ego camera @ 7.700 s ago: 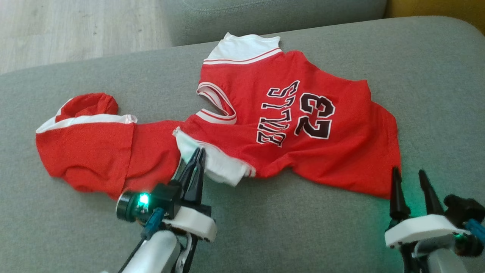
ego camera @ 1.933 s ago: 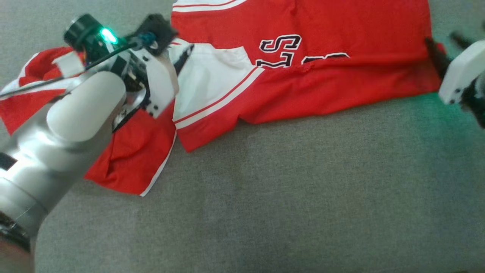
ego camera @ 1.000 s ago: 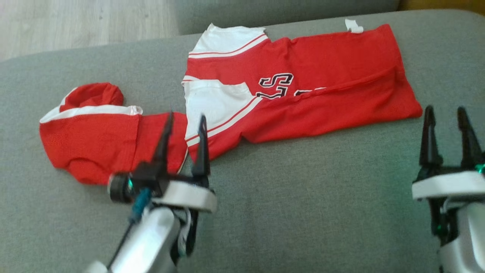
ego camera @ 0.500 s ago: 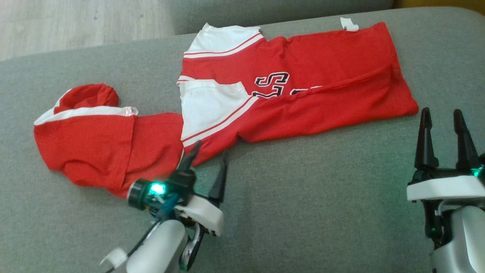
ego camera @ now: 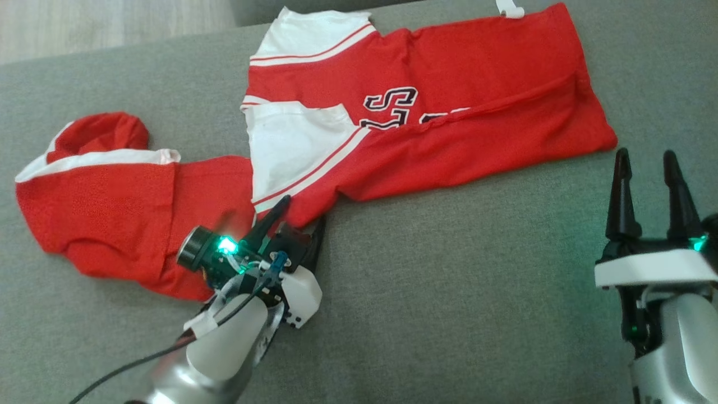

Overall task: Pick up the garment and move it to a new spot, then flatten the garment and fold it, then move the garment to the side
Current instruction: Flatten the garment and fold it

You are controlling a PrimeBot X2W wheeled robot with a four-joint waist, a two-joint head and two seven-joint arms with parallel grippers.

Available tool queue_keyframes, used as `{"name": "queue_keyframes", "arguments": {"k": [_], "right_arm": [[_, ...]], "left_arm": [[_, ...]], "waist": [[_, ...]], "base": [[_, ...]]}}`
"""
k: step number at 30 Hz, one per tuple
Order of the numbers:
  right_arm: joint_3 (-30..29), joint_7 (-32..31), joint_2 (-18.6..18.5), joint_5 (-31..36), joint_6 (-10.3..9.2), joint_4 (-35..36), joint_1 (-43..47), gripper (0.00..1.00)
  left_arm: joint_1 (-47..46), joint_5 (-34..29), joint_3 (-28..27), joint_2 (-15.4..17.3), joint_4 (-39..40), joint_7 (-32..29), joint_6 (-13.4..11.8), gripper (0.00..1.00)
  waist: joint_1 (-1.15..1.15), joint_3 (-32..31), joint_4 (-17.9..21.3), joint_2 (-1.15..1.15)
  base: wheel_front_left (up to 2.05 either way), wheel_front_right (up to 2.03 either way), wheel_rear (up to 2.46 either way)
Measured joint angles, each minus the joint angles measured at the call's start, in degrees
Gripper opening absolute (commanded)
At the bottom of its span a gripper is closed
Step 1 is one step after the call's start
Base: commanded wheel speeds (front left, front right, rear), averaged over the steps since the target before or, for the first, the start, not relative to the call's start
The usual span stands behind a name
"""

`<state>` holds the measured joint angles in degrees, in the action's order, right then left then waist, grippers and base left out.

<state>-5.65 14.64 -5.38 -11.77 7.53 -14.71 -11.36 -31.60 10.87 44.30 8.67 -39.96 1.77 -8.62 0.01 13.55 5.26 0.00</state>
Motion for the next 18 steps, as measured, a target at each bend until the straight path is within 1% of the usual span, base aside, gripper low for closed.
{"name": "queue_keyframes", "arguments": {"k": [2,3,4,6,8,12,18], "right_arm": [[0.24,-0.08,0.00,0.01,0.00,-0.25,-0.80,1.00],[0.40,-0.42,0.00,0.02,0.00,-0.45,-1.18,1.00],[0.55,-0.65,-0.01,0.15,0.00,-0.71,-1.43,1.00],[0.69,-1.81,-0.11,0.87,0.00,-1.64,-1.98,1.00],[0.32,-3.74,-0.15,1.57,0.00,-2.81,-2.75,1.00],[-3.05,-11.48,-0.73,5.67,0.00,-7.53,-6.08,1.00],[-8.26,-21.40,-1.08,9.94,0.00,-15.34,-14.59,1.00]], "left_arm": [[-0.54,-0.01,0.07,-0.01,-0.63,-0.52,0.07,1.00],[-0.93,0.01,0.08,-0.03,-0.77,-0.77,0.14,0.38],[-1.37,0.11,0.05,-0.07,-0.86,-0.78,0.15,0.00],[-2.07,0.26,-0.01,-0.08,-1.00,-0.63,0.21,0.00],[-2.29,0.24,-0.01,-0.11,-0.86,0.42,-0.32,0.00],[-2.29,-0.14,-0.02,-0.04,0.18,2.77,-1.98,0.00],[-4.37,-2.24,1.10,0.05,3.56,4.30,-2.48,0.00]], "waist": [[0.00,0.61,0.34,0.00],[0.00,0.86,0.47,0.00],[0.00,1.07,0.56,0.00],[0.01,1.27,0.47,0.00],[0.00,1.24,0.05,0.00],[0.00,0.92,-1.01,0.00],[0.00,1.82,-2.56,0.00]], "base": [[0.00,0.00,0.00],[0.00,0.00,0.00],[0.00,0.00,0.00],[0.00,0.00,0.00],[0.00,0.00,0.00],[0.00,0.00,0.00],[0.00,0.00,0.00]]}}
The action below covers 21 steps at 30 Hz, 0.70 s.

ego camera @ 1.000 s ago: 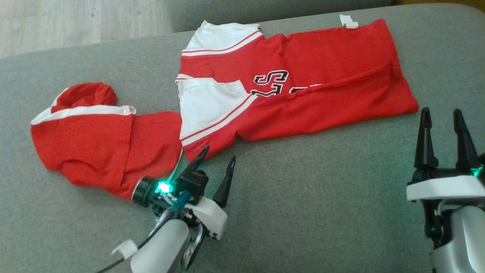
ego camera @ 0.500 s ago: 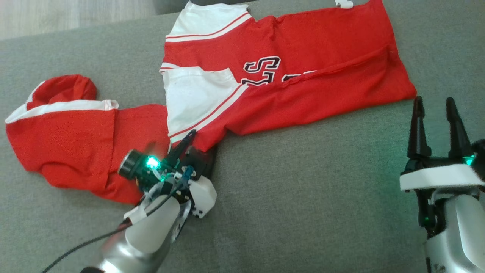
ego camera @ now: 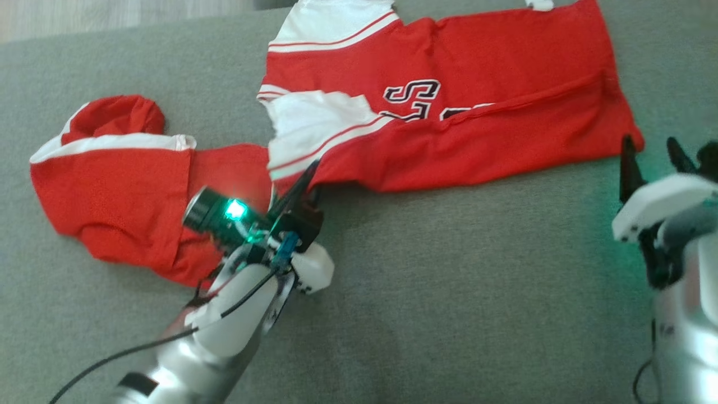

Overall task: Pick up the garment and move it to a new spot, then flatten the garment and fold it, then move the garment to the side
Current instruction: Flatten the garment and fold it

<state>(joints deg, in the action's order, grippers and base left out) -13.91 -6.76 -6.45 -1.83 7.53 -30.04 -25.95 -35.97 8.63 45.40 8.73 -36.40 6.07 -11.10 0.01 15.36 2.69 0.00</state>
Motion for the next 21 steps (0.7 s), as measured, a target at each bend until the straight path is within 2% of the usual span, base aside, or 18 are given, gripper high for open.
{"name": "queue_keyframes", "arguments": {"k": [7,15,16,17,18,21], "right_arm": [[-3.50,-7.43,-2.66,7.28,0.00,-10.71,-7.75,1.00],[-6.30,-9.48,-3.33,11.41,0.00,-17.33,-13.23,1.00],[-6.57,-9.65,-3.33,11.39,0.00,-18.34,-13.97,0.93],[-6.59,-9.95,-3.38,11.31,0.00,-19.26,-14.56,0.31],[-6.44,-10.16,-3.52,11.14,0.00,-20.05,-14.95,0.03],[-4.86,-10.48,-3.76,9.91,0.00,-22.36,-16.33,0.00]], "left_arm": [[-1.71,-0.71,1.56,0.07,2.83,0.04,0.11,0.00],[-1.71,-1.14,2.68,0.37,4.55,-0.52,0.49,0.00],[-1.71,-1.15,2.76,0.53,4.75,-0.54,0.49,0.00],[-1.73,-1.15,2.82,0.68,4.88,-0.57,0.49,0.00],[-1.76,-1.15,2.89,0.85,4.99,-0.78,0.49,0.00],[-1.80,-1.15,3.00,1.40,5.14,-1.07,0.48,0.00]], "waist": [[0.00,2.09,-1.83,0.00],[0.00,3.53,-2.92,0.00],[0.00,3.62,-2.96,0.00],[0.00,3.67,-3.00,0.00],[-0.01,3.70,-3.00,0.00],[0.00,3.59,-2.87,0.00]], "base": [[0.00,0.00,0.00],[0.00,0.00,0.00],[0.00,0.00,0.00],[0.00,0.00,0.00],[0.00,0.00,0.00],[0.00,0.00,0.00]]}}
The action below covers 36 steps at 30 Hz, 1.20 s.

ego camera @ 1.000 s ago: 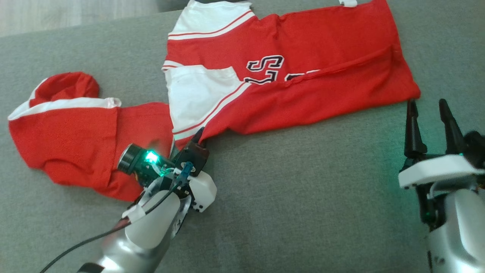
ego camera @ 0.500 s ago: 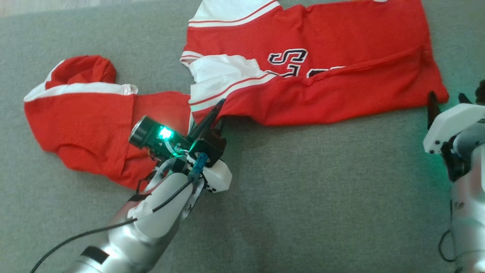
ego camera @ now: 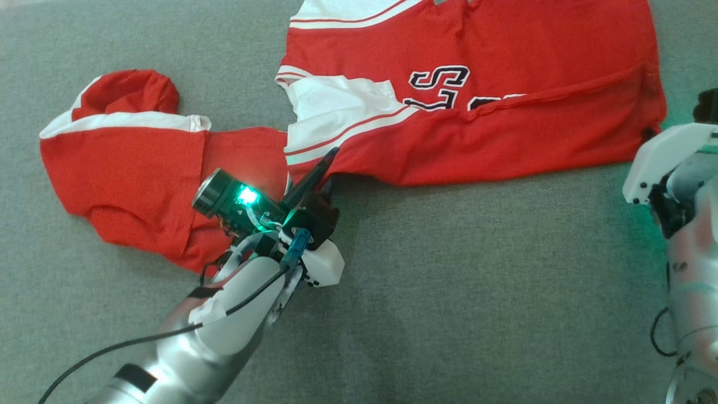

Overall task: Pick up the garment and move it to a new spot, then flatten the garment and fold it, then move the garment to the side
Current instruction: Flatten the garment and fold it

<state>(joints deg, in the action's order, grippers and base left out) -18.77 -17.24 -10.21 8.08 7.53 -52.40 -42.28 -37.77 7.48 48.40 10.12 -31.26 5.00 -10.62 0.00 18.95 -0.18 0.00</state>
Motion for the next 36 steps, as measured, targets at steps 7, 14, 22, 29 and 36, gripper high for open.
{"name": "queue_keyframes", "arguments": {"k": [7,14,22,29,36], "right_arm": [[2.69,0.66,-1.38,-2.52,0.01,-3.16,-1.04,0.00],[6.62,1.11,-3.66,-2.54,0.01,-4.45,-0.35,0.00],[12.44,-2.25,-6.67,-6.82,0.01,-4.65,1.74,0.00],[19.09,-8.05,-9.24,-14.15,0.01,-2.53,4.84,0.00],[26.72,-17.80,-13.67,-23.52,0.01,4.72,11.56,0.00]], "left_arm": [[0.00,0.01,0.59,0.89,0.02,-1.42,-0.03,0.00],[0.14,0.01,1.60,2.09,-0.02,-2.49,-0.04,0.00],[1.72,0.51,3.47,2.85,0.01,-4.02,0.77,0.00],[4.70,1.68,7.20,4.47,0.97,-8.94,6.80,0.00],[8.89,4.02,9.89,6.82,6.24,-14.68,11.00,0.00]], "waist": [[0.00,-1.18,0.70,0.00],[0.00,-3.15,1.63,0.00],[0.00,-6.82,2.22,0.00],[-0.01,-10.92,2.37,0.00],[-0.01,-15.68,2.46,0.00]], "base": [[0.00,0.00,0.00],[0.00,0.00,0.00],[0.00,0.00,0.00],[0.00,0.00,0.00],[0.00,0.00,0.00]]}}
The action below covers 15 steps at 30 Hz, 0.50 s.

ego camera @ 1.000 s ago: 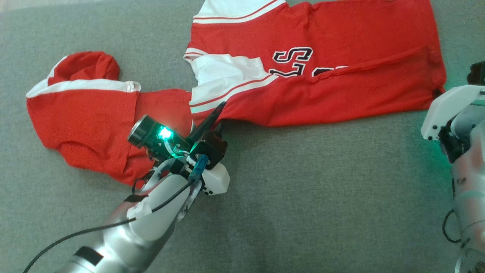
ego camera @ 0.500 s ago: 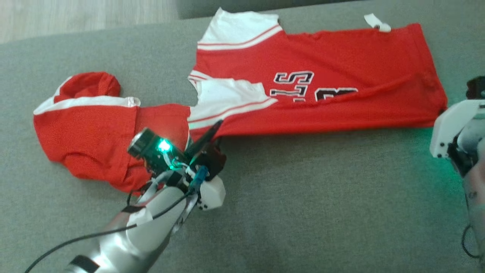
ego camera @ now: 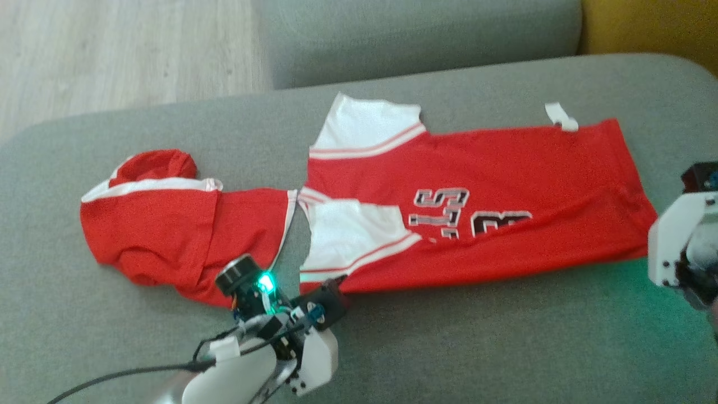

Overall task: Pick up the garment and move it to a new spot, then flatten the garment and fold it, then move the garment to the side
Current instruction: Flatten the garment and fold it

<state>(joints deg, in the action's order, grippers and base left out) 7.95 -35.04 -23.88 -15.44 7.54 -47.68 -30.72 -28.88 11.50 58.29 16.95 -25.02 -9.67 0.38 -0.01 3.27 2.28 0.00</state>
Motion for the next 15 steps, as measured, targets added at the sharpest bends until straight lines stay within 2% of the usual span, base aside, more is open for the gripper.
{"name": "queue_keyframes", "arguments": {"k": [7,13,14,15], "right_arm": [[1.81,-7.89,-4.88,-5.93,0.00,10.84,8.42,0.00],[-2.19,-12.16,-4.77,-6.49,0.00,19.72,15.43,0.00],[-2.19,-12.16,-4.77,-6.49,0.00,19.72,15.43,0.29],[-2.87,-12.44,-4.41,-6.47,0.00,20.73,16.07,0.29]], "left_arm": [[2.73,2.57,2.16,2.94,8.98,-7.26,2.76,0.00],[4.69,3.90,3.59,4.36,14.00,-11.50,3.14,0.00],[4.69,3.90,3.59,4.36,14.00,-11.50,3.14,0.00],[4.69,3.90,3.60,4.37,14.30,-11.50,3.12,0.00]], "waist": [[-0.01,-2.97,-0.14,0.00],[0.01,-2.59,0.23,0.00],[0.01,-2.59,0.23,0.00],[0.01,-2.46,0.29,0.00]], "base": [[0.00,0.00,0.00],[0.00,0.00,0.00],[0.00,0.00,0.00],[0.00,0.00,0.00]]}}
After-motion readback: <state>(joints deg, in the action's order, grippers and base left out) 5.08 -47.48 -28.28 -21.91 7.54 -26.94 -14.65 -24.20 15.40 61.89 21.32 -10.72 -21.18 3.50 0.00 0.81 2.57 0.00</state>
